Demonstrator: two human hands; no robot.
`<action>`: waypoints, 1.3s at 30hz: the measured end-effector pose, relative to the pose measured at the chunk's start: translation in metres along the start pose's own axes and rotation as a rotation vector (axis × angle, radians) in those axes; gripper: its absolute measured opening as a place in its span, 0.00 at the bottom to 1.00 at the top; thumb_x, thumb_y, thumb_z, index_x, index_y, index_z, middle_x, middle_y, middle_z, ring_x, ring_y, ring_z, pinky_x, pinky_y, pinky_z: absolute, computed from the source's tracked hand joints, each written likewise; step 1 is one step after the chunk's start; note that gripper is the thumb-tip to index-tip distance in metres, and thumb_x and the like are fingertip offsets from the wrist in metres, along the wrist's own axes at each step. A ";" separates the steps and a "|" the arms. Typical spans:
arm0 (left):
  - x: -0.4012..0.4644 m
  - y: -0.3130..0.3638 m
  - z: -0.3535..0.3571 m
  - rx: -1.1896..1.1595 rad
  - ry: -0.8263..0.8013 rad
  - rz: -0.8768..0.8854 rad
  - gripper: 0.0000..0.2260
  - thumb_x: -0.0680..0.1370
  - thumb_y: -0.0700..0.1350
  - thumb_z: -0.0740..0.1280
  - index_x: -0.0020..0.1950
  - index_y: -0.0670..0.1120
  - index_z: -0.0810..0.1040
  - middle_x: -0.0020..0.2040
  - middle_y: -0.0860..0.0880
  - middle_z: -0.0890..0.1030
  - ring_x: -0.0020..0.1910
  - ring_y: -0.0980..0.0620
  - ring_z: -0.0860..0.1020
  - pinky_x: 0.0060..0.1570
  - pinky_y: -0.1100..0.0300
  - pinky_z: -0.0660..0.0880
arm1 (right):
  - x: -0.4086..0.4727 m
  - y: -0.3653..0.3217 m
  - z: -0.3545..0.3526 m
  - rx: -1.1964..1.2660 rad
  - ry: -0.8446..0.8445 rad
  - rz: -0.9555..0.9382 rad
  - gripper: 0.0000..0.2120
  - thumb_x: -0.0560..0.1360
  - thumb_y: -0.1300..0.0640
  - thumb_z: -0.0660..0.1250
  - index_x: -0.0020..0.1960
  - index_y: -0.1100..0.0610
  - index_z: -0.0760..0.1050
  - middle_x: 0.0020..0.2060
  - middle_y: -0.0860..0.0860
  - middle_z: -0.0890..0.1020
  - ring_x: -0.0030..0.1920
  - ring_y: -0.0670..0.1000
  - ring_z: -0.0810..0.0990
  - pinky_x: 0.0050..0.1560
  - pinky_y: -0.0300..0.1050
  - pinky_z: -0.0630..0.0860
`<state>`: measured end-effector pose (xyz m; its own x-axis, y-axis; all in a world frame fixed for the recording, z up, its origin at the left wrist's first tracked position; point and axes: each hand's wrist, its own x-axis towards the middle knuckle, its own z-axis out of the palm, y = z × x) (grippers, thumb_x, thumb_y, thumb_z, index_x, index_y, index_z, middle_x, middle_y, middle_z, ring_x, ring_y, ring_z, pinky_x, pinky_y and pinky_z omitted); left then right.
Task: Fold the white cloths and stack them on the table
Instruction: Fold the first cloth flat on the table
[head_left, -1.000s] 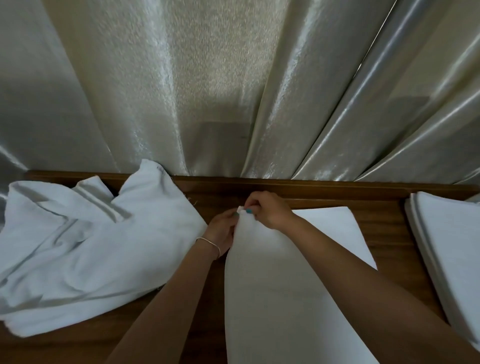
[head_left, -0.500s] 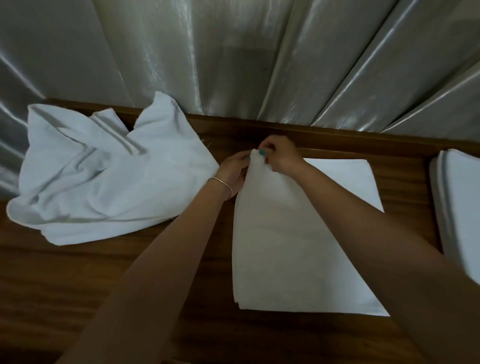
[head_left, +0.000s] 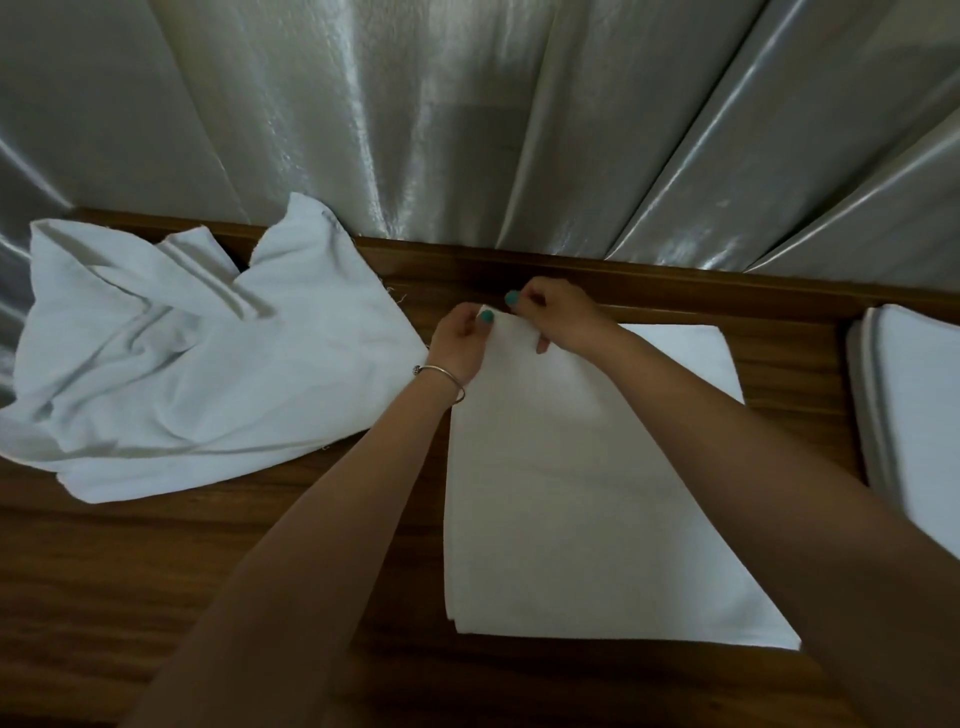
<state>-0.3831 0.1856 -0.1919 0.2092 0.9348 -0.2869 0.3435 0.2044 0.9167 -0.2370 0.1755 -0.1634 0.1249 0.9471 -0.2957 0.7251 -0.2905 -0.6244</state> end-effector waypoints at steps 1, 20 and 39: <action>0.000 0.000 0.001 0.017 0.034 0.009 0.12 0.82 0.43 0.58 0.61 0.40 0.73 0.51 0.45 0.75 0.49 0.49 0.74 0.51 0.57 0.72 | -0.003 0.006 -0.007 -0.010 -0.047 0.019 0.16 0.75 0.41 0.66 0.51 0.53 0.75 0.41 0.49 0.81 0.35 0.50 0.83 0.43 0.48 0.77; -0.028 0.031 -0.027 0.099 0.513 -0.175 0.15 0.81 0.38 0.55 0.66 0.35 0.69 0.65 0.37 0.73 0.65 0.39 0.71 0.64 0.56 0.64 | -0.061 0.089 -0.137 -0.673 0.003 -0.034 0.25 0.78 0.39 0.59 0.67 0.54 0.73 0.61 0.56 0.79 0.64 0.57 0.73 0.60 0.48 0.68; -0.070 0.168 -0.119 -0.059 0.657 0.244 0.12 0.82 0.40 0.53 0.57 0.34 0.71 0.47 0.45 0.68 0.47 0.51 0.66 0.44 0.63 0.63 | -0.134 -0.015 -0.204 -0.064 0.771 -0.046 0.14 0.65 0.50 0.79 0.47 0.53 0.80 0.56 0.46 0.78 0.52 0.50 0.77 0.48 0.44 0.72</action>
<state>-0.4486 0.1892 0.0152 -0.3285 0.9341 0.1395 0.3026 -0.0358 0.9524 -0.1262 0.0811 0.0330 0.5128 0.7922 0.3309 0.7756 -0.2623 -0.5742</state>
